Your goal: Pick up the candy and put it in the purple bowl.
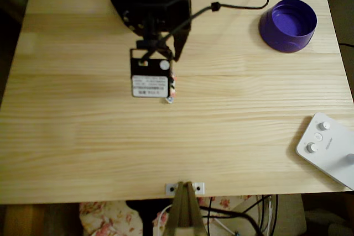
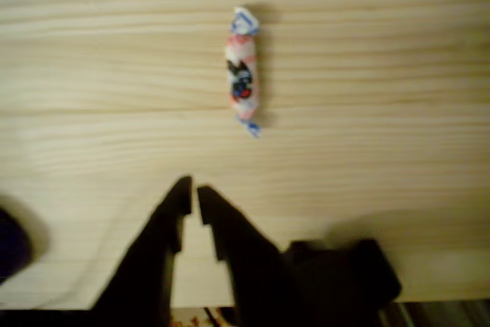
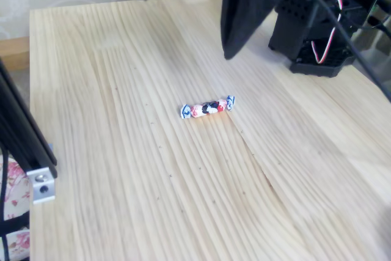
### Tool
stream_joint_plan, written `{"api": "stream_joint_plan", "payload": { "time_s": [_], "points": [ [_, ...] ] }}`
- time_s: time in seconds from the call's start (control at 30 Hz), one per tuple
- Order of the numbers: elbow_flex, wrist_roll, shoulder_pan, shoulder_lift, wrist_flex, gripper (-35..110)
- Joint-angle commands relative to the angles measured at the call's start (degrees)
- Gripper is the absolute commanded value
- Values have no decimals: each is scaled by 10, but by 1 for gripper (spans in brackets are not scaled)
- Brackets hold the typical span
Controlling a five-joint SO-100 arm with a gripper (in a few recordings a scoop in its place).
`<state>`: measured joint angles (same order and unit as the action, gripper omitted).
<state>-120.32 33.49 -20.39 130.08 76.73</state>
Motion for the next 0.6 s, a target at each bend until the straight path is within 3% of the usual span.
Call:
{"api": "stream_joint_plan", "payload": {
  "time_s": [0.0, 0.57],
  "points": [
    [50, 43, -20, -11, -32, -1],
    [10, 47, -8, -96, -85, 6]
  ]
}}
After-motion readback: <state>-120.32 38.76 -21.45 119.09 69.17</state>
